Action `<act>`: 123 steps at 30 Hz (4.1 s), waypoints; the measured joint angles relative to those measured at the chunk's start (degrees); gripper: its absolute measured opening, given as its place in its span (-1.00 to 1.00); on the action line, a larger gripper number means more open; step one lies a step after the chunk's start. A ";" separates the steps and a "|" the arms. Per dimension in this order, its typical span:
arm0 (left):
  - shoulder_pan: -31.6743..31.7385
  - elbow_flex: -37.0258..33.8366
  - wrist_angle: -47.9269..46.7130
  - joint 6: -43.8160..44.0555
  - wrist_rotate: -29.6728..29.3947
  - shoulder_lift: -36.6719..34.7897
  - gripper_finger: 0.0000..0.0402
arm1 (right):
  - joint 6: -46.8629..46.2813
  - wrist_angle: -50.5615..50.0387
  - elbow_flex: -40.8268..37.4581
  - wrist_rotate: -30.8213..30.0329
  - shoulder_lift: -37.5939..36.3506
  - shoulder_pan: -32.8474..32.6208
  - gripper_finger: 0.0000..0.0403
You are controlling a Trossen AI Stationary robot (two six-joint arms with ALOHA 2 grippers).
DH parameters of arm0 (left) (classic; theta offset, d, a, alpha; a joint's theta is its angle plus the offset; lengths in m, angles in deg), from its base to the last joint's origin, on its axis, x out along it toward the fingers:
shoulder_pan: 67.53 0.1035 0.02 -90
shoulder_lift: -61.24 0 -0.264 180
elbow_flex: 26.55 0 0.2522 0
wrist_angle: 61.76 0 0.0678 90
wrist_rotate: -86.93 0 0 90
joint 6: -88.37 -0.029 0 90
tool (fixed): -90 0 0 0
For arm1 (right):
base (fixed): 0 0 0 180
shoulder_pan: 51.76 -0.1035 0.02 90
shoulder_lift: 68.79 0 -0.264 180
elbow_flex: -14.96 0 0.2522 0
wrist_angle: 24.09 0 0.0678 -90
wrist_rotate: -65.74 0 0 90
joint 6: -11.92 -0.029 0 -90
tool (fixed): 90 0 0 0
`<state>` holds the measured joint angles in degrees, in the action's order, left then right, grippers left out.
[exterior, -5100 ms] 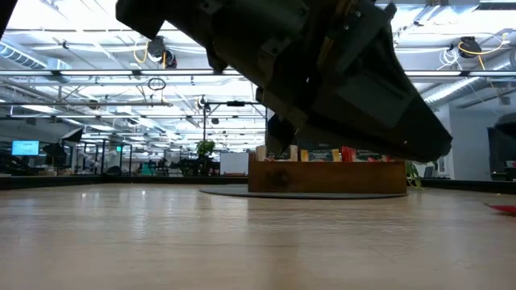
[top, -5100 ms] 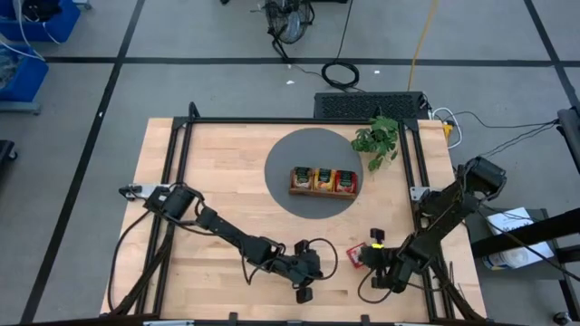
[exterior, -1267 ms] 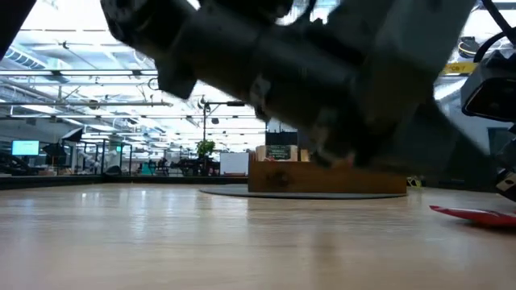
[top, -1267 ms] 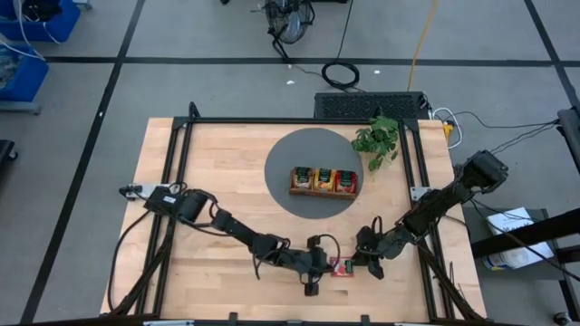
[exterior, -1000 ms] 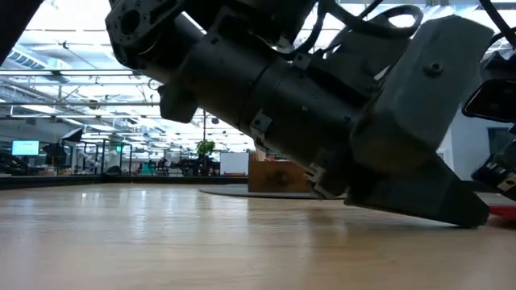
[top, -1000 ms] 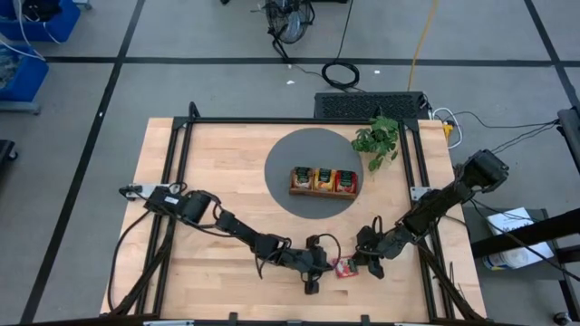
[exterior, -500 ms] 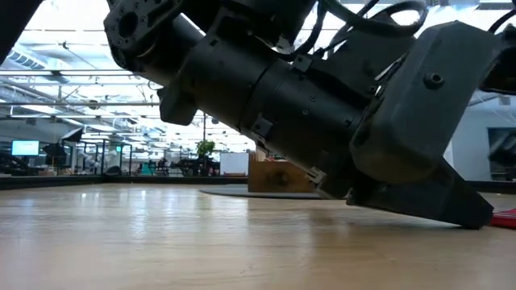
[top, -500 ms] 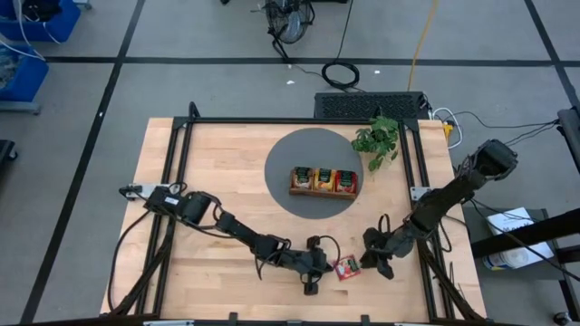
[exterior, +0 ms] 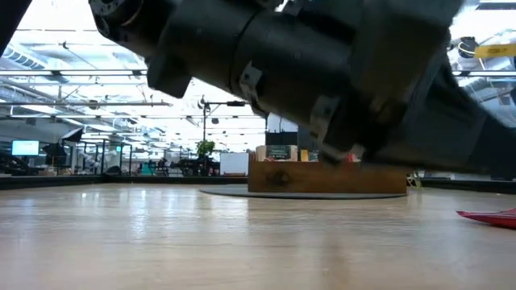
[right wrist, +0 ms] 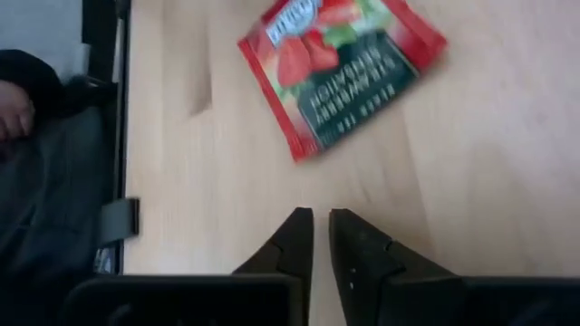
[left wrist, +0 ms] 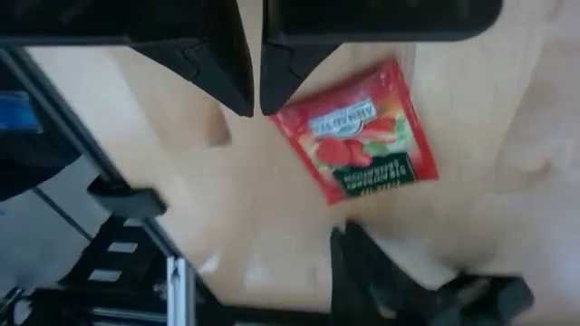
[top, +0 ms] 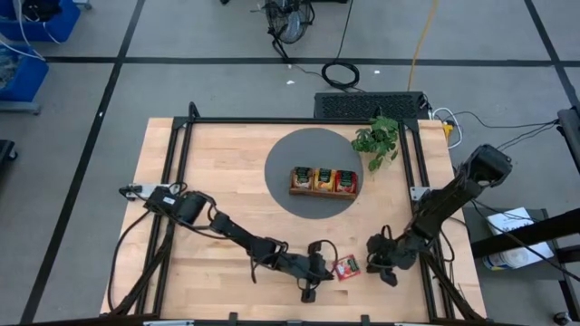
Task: Pick & Place Tea
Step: Put the red tea bag into the right section of the wooden organizer
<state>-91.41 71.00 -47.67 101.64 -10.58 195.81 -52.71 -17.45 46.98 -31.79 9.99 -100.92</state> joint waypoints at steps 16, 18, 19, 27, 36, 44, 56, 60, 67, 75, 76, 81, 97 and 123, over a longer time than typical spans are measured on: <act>-0.21 0.09 3.10 -0.53 -2.86 -0.38 -0.88 | 15.20 12.02 0.29 -0.20 8.55 8.27 -1.00; -0.21 0.07 2.25 -0.48 -2.92 -0.38 -0.89 | 17.37 11.68 0.72 -0.12 8.62 9.32 -1.00; -0.21 0.09 1.94 -0.45 -2.97 -0.38 -0.91 | 18.22 11.51 0.99 0.09 8.66 9.76 -1.00; -0.21 0.09 0.37 0.45 -3.03 -0.38 -0.93 | 26.47 10.58 4.57 1.84 10.33 13.73 -1.00; -0.50 0.09 -0.59 0.72 -3.01 -0.38 -0.87 | 32.52 10.91 9.52 1.88 15.72 17.32 -0.99; -0.63 0.11 -1.16 0.54 -1.53 0.56 -0.98 | 39.08 11.91 10.17 1.78 11.65 17.62 -1.00; -0.54 0.11 -0.68 0.45 -2.01 0.49 -0.77 | 30.42 -0.83 10.22 7.09 -0.43 6.07 -1.00; -0.52 0.11 0.15 0.54 -3.47 0.49 -0.74 | 24.21 -1.24 10.19 6.25 4.89 3.85 -1.00; -0.52 0.11 0.71 0.58 -3.48 0.47 -0.79 | 21.95 6.29 10.28 6.09 14.79 4.54 -1.00; -0.85 0.11 0.86 0.75 -2.97 0.47 -0.84 | 27.42 14.84 10.35 4.42 19.95 7.53 -1.00; -0.85 0.11 0.94 0.79 -2.99 0.47 -0.84 | 27.83 15.32 10.37 4.17 20.30 7.90 -1.00; -0.85 0.11 1.12 0.97 -3.00 0.47 -0.85 | 30.63 17.90 10.28 4.42 20.85 9.66 -1.00; 0.47 0.11 -2.64 4.09 -9.35 0.38 -0.85 | 34.26 18.76 10.23 3.67 20.67 15.07 -1.00; 2.98 0.42 -8.71 16.04 -9.42 4.47 -0.85 | 19.26 -15.44 10.26 -4.05 -1.77 15.02 -0.46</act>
<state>-88.44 71.42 -56.37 117.68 -20.00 200.28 -33.45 -32.89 57.23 -35.83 8.22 -85.89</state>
